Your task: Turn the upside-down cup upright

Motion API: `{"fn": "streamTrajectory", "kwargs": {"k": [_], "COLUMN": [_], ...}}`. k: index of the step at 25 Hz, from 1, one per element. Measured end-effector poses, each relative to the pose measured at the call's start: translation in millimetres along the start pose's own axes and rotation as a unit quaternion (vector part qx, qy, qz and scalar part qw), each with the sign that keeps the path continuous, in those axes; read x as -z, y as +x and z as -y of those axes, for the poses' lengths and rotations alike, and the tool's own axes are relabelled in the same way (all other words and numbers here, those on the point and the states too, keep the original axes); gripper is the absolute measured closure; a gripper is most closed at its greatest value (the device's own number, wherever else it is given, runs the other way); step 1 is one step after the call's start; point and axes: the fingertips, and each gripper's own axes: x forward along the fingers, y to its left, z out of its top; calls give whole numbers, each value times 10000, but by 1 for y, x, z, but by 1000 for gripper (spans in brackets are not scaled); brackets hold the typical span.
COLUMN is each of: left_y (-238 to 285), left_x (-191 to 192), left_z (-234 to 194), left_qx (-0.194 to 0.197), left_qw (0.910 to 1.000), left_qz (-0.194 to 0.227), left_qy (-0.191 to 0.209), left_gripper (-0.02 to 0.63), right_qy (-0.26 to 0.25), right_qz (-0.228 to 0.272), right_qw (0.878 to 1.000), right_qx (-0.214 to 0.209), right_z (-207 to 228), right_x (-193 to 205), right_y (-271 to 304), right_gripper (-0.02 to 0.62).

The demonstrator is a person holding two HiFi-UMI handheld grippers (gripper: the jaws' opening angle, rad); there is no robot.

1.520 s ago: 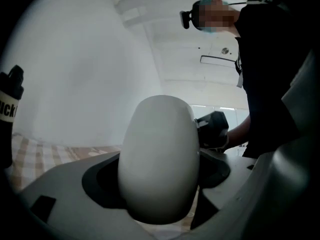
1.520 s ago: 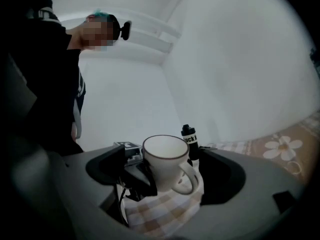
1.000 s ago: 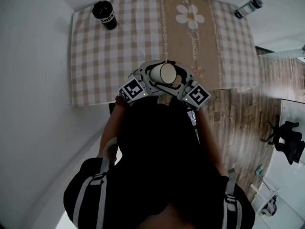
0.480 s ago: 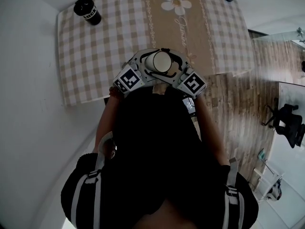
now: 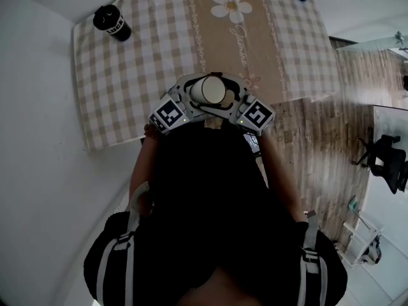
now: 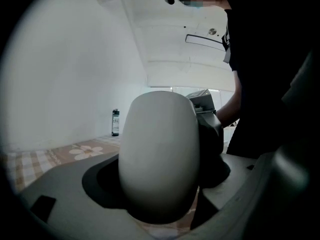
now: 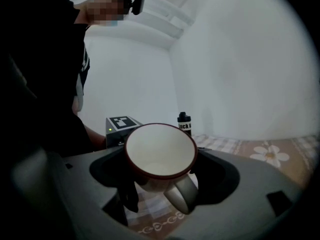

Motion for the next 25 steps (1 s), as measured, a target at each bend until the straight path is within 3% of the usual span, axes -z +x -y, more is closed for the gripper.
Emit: {"fn": "streamTrajectory", "kwargs": {"k": [6,12,19,25], "left_y": [-11,-9,-11,-32], "left_x": [-33,-15,-2,2], "left_z": [-4,-9,-17,-37], "left_qx": [75,113,-124,-554], "left_qw": [9954,9983,9994,9964], "left_qz": [875,517,244,446], "left_qy": [-389,-230,-190,-461], "left_gripper": [212,209,209,235], "right_qy": [-152,-645,-287,-16], "right_qz": [621,263,298,436], "right_qw": [9979,9976,9991,9956], "right_qx": [-109,-62,-28,832], "right_z": [-6,-4,5,54], "right_x": [-34,-24,-20,-23], "right_y": [12,20,23,9], "right_gripper": [192,195,195,195]}}
